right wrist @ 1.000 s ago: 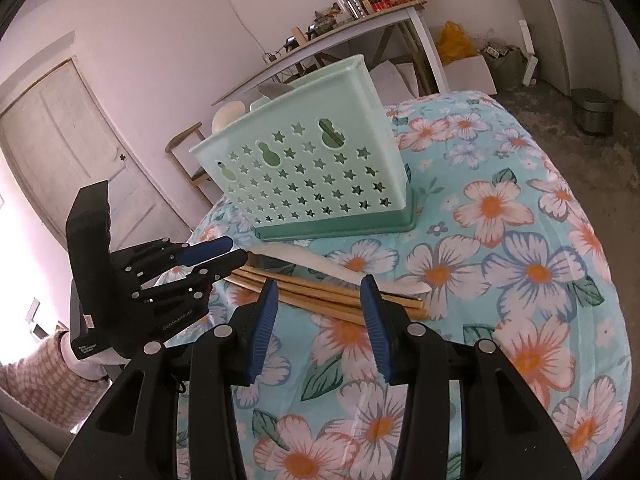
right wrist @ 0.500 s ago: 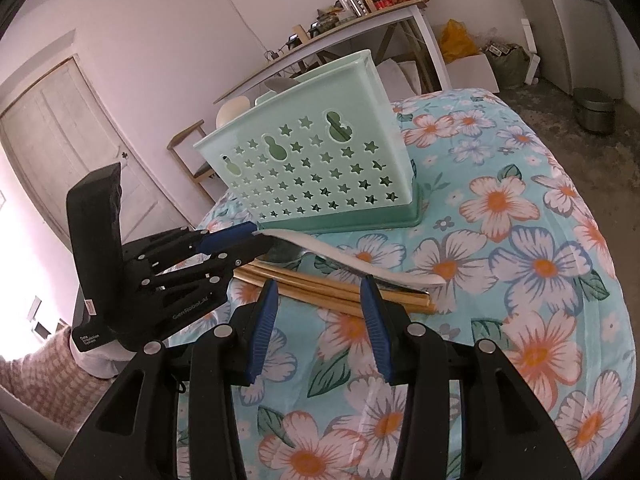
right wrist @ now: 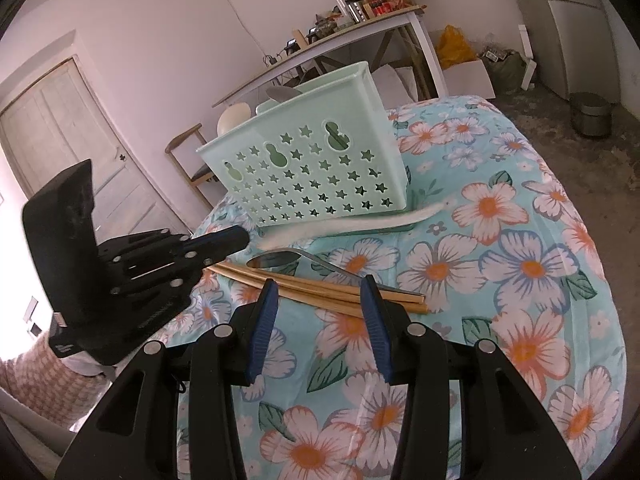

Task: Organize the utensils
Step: 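Reach the left tool to the white spatula beside the holder and grasp it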

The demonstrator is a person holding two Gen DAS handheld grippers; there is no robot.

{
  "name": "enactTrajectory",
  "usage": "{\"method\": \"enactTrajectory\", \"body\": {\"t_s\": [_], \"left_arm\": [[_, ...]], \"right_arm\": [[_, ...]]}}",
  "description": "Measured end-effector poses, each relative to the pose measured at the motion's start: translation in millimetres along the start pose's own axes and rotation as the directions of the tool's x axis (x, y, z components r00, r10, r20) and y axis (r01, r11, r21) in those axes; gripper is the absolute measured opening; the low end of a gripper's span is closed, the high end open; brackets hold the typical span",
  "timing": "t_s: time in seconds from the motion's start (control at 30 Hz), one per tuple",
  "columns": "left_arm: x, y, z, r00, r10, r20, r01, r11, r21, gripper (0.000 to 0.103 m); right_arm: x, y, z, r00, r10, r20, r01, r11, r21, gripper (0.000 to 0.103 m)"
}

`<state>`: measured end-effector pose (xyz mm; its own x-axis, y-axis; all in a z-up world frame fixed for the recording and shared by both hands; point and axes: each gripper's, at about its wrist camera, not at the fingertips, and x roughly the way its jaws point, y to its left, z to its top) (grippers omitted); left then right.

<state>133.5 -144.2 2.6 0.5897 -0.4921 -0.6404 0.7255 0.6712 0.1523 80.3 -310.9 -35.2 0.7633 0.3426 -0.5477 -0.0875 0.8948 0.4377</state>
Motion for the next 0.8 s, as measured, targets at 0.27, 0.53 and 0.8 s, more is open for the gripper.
{"method": "enactTrajectory", "body": {"t_s": [0.27, 0.53, 0.8], "left_arm": [[-48.7, -1.3, -14.0, 1.0, -0.008, 0.014, 0.008, 1.0, -0.02, 0.0], [-36.8, 3.5, -15.0, 0.999, 0.041, 0.0, -0.041, 0.998, -0.053, 0.024], [17.7, 3.5, 1.5, 0.999, 0.041, -0.032, -0.042, 0.998, -0.044, 0.026]], "right_arm": [[-9.8, -0.1, -2.9, 1.0, -0.006, 0.008, 0.006, 1.0, 0.0, 0.042], [-9.0, 7.6, -6.0, 1.0, 0.007, -0.001, -0.007, 1.0, -0.012, 0.042], [-11.1, 3.6, -4.5, 1.0, -0.008, 0.005, 0.008, 1.0, -0.006, 0.042]]}}
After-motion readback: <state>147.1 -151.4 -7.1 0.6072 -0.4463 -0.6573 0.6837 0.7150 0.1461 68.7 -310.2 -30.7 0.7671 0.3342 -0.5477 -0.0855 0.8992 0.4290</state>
